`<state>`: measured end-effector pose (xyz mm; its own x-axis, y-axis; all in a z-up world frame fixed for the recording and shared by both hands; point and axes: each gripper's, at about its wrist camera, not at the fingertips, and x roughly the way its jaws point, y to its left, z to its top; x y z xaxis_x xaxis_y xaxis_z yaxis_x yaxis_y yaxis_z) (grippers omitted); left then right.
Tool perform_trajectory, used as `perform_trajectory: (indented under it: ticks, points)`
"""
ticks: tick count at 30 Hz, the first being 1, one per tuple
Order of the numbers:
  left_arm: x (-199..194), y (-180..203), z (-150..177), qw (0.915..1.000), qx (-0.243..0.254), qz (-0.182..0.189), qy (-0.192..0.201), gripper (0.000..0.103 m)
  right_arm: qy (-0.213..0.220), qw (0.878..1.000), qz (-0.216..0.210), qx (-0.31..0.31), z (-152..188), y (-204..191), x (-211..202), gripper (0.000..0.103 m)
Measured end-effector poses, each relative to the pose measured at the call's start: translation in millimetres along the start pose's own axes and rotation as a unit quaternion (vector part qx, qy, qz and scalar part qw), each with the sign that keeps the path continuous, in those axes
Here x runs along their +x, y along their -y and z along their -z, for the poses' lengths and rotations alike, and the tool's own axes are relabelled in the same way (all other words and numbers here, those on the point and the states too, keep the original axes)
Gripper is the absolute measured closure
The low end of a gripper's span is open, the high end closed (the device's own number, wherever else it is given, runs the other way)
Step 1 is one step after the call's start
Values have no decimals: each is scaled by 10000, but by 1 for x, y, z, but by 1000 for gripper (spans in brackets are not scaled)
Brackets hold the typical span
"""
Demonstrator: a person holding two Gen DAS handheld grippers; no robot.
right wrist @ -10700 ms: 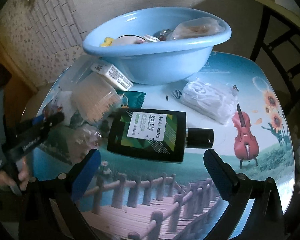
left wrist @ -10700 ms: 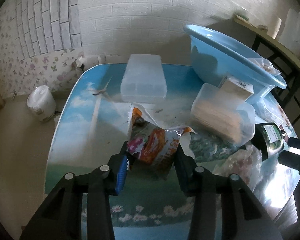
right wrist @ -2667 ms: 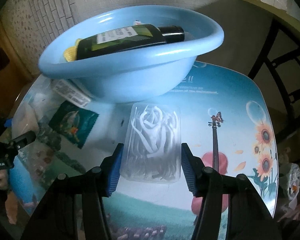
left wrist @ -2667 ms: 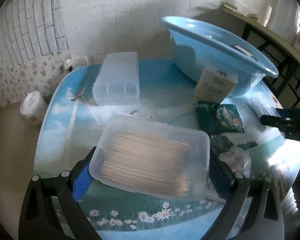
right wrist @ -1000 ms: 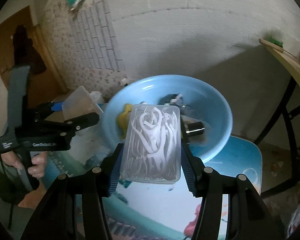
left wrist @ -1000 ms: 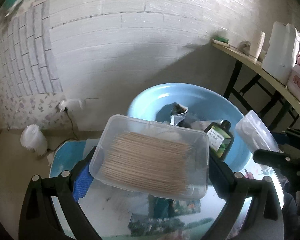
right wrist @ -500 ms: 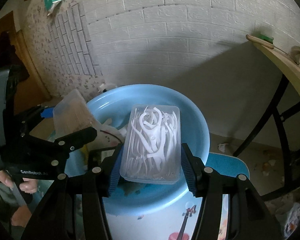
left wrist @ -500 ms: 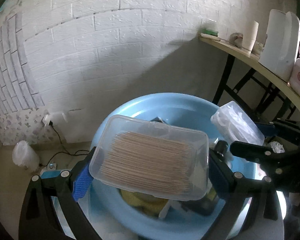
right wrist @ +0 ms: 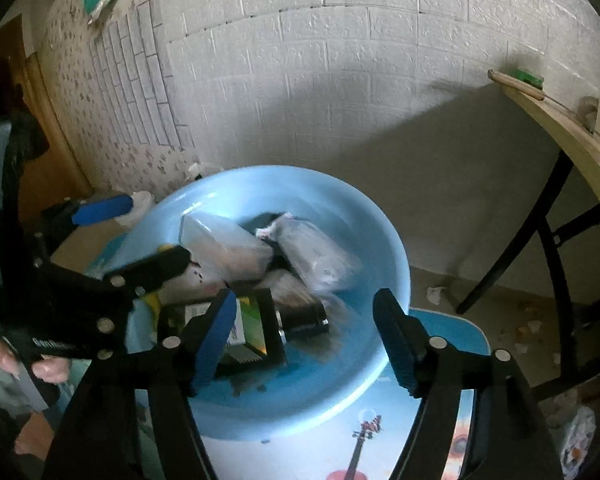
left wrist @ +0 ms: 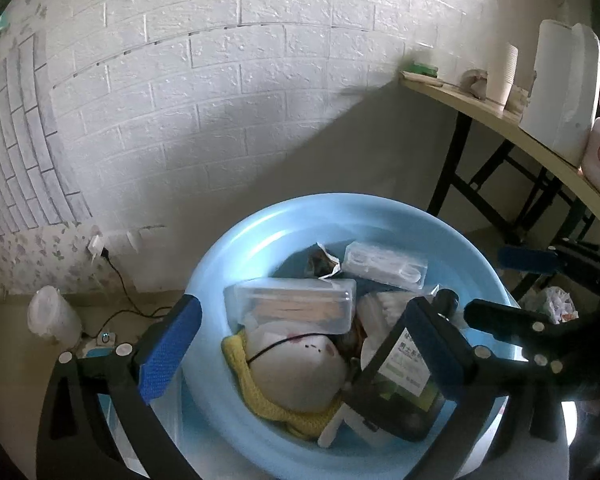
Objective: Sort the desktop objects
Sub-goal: 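Open both tools over the basin and withdraw them toward the table, then grasp the clear bag of pink items with the left tool while the right tool approaches the green packet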
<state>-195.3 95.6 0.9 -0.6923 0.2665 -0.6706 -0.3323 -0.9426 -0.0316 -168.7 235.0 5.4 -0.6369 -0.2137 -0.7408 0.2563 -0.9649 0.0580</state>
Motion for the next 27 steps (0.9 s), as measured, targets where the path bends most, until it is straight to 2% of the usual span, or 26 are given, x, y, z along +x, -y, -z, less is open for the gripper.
perform_trajectory:
  ticks: [4, 12, 20, 27]
  points:
    - [-6, 0, 4, 10000, 8, 48, 11, 0, -86, 9999, 105, 88, 8, 2, -5, 31]
    - [-33, -10, 26, 9999, -107, -19, 32, 0, -260, 9995, 98, 178, 29, -7, -12, 31]
    - [-60, -33, 70, 9987, -462, -192, -109, 0, -201, 9996, 37, 216, 43, -29, -27, 31]
    - [-81, -31, 116, 9977, -605, -165, -249, 0, -81, 9993, 59, 350, 65, -40, -39, 31]
